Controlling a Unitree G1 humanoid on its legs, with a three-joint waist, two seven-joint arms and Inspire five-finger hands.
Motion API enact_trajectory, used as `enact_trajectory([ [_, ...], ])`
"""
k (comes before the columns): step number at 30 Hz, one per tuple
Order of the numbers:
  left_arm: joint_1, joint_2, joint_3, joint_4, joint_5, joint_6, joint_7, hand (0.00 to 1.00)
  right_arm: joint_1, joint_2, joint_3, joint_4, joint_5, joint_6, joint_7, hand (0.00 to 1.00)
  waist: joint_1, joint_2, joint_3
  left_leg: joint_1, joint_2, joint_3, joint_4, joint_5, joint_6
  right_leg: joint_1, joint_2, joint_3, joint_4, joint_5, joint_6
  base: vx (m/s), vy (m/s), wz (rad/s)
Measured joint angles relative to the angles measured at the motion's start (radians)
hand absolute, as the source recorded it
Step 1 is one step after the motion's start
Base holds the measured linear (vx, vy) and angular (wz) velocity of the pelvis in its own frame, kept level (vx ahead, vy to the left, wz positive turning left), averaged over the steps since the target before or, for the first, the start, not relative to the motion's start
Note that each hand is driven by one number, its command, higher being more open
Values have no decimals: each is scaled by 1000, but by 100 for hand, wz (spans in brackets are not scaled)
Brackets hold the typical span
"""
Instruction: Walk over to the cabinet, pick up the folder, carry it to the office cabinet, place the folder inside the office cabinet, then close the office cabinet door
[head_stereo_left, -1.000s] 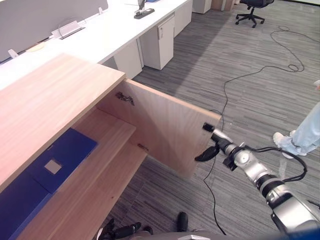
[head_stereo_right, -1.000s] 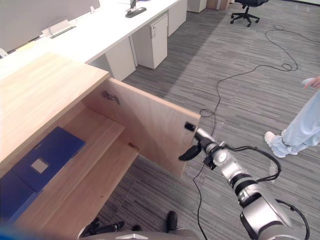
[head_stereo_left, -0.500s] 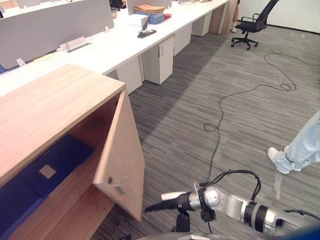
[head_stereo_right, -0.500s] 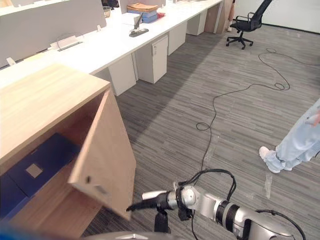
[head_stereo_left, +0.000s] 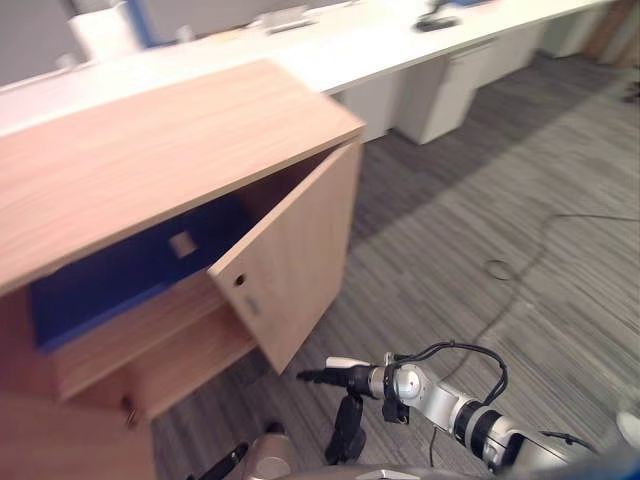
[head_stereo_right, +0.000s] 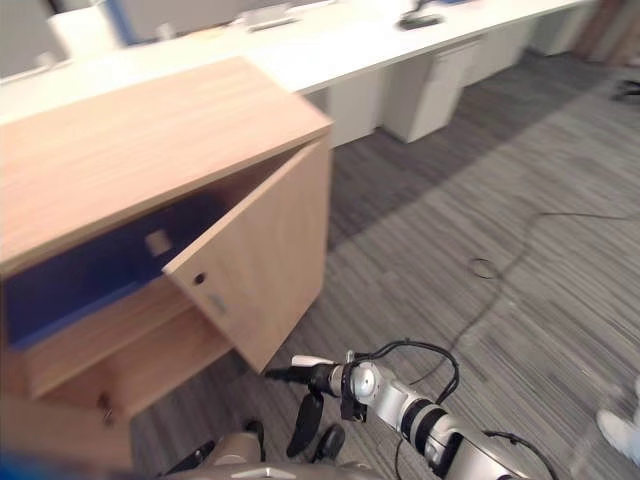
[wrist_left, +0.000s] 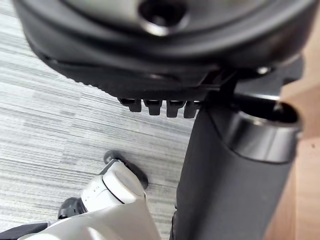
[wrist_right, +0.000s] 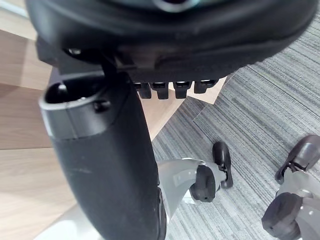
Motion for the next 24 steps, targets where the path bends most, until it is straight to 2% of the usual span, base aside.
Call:
enact_trajectory([
  [2,2,-3,-30,0,-10,9,17,100,32,53,-121,99,0,10,-59,100,-8,5,0,45,5,92,9,-38,-7,11,-25,-121,6,-8,20,42,52,176],
  [3,4,-4,-36,0,-10,10,18,100,43,64,-154,118,-3,15,-79,100,-11,9,0,69,3,112,-19,-38,-8,14,-31,-151,15,-13,29,34,139,157],
  [4,13,-11,-46,-5,-8,18,20,100,66,83,-231,154,-19,26,-107,100,-10,28,-2,142,-6,131,-138,-43,-28,27,-33,-215,26,-20,44,18,187,157],
  [5,18,-13,-61,-6,-8,27,23,100,86,114,-327,209,-35,33,-136,100,-8,21,6,184,-43,95,-243,-9,-50,40,-64,-262,47,-24,64,33,234,146],
  [6,28,-19,-74,-7,-8,28,24,100,96,123,-356,231,-35,38,-145,100,-14,28,4,200,-62,70,-273,5,-51,45,-88,-292,85,-42,74,42,218,149],
  [7,42,-21,-99,-6,0,30,24,100,131,125,-401,261,-35,42,-167,100,-26,46,-1,210,-85,6,-299,17,-36,45,-171,-350,228,-107,98,82,247,155],
  [8,56,-20,-144,-5,14,28,23,100,166,124,-437,290,-34,45,-181,100,-41,50,-4,227,-123,-54,-310,26,-16,46,-286,-382,413,-173,108,80,260,165],
  [9,59,-13,-168,-4,21,27,22,100,184,122,-453,306,-34,46,-186,100,-45,51,-4,235,-146,-91,-313,31,-4,39,-354,-374,523,-198,91,86,263,163],
  [10,58,-2,-208,-1,35,27,21,100,208,123,-483,329,-34,47,-189,100,-61,49,-4,242,-181,-151,-313,36,16,17,-443,-317,678,-209,46,89,218,184],
  [11,52,12,-263,-10,61,24,24,100,237,131,-520,369,-33,50,-195,100,-73,46,-5,253,-216,-236,-302,39,42,-48,-507,-142,827,-204,8,112,165,217],
  [12,44,21,-302,-25,72,21,31,100,242,140,-556,368,-33,36,-220,100,-74,50,-8,244,-227,-302,-280,38,50,-96,-459,82,811,-247,73,100,63,227],
  [13,28,28,-323,-26,82,19,39,100,240,150,-597,369,-26,35,-228,100,-82,52,-11,232,-235,-372,-257,37,51,-101,-398,249,764,-268,110,104,-41,192],
  [14,19,31,-334,-31,83,18,42,100,242,157,-623,375,-26,35,-235,100,-89,50,-13,225,-243,-416,-245,37,50,-98,-358,353,730,-277,129,111,-113,217],
  [15,14,34,-363,-53,84,14,44,100,248,165,-671,386,-26,40,-252,100,-98,37,-26,200,-264,-507,-217,32,42,-88,-296,532,663,-292,166,109,-147,236],
  [16,7,37,-393,-68,85,6,48,100,266,169,-722,389,-27,42,-265,100,-107,25,-32,186,-283,-587,-197,23,27,-61,-258,653,586,-292,188,82,-212,220],
  [17,10,38,-397,-77,86,5,54,100,273,172,-744,397,-26,44,-268,100,-106,20,-35,184,-289,-618,-192,20,19,-48,-248,687,546,-278,211,56,-313,194],
  [18,33,46,-398,-93,90,5,72,100,286,191,-785,426,-24,47,-278,100,-105,-9,-53,163,-308,-676,-160,-6,-12,-17,-254,696,436,-229,298,61,-325,118],
  [19,39,46,-398,-92,89,7,76,100,287,194,-795,431,-21,50,-281,100,-104,-13,-60,154,-304,-690,-145,-18,-24,0,-254,690,415,-244,311,70,-276,94],
  [20,43,46,-398,-93,88,6,78,100,287,195,-802,436,-13,54,-286,100,-103,-7,-63,144,-295,-701,-134,-27,-35,13,-244,678,388,-255,309,89,-249,47],
  [21,43,37,-398,-93,73,7,77,100,287,194,-842,444,0,58,-292,100,-105,17,-67,113,-260,-733,-111,-44,-58,25,-208,629,336,-260,295,79,-250,47],
  [23,40,27,-399,-101,51,7,75,100,287,193,-883,444,6,61,-296,100,-111,35,-75,83,-220,-774,-103,-49,-75,32,-166,569,324,-256,276,36,-265,65],
  [24,35,27,-401,-106,49,7,73,100,288,193,-893,445,6,63,-297,100,-113,36,-71,81,-211,-775,-102,-47,-80,46,-158,543,318,-258,270,0,-291,97],
])
